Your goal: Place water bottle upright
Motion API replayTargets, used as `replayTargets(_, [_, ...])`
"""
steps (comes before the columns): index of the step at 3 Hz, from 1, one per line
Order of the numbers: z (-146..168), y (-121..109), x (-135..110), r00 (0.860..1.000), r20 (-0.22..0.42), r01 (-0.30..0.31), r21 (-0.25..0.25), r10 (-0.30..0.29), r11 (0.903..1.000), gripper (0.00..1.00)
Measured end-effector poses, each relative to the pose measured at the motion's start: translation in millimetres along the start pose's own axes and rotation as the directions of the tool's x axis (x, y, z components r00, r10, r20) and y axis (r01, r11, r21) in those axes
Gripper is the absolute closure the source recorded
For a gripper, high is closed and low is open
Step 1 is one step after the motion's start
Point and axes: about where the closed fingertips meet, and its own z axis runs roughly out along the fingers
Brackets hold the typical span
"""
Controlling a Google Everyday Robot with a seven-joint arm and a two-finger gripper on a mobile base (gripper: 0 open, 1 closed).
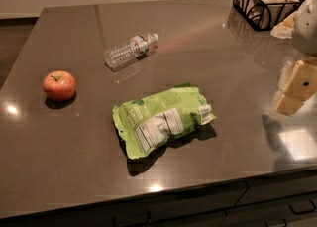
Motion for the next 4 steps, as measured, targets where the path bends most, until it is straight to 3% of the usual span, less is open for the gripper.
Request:
replayTargets(2, [1.3,-6.0,-7.3,0.999,0.017,0.029,0.002,-0.029,0.9996,0.00])
replayTargets(3, [16.9,-25.6,-29.6,0.994,0.045,0.101,-0.001,-0.101,0.9949,0.00])
replayTargets(4, [44.4,-52.8,-61.5,0.979,0.075,0.189,-0.016,-0.188,0.9818,0.00])
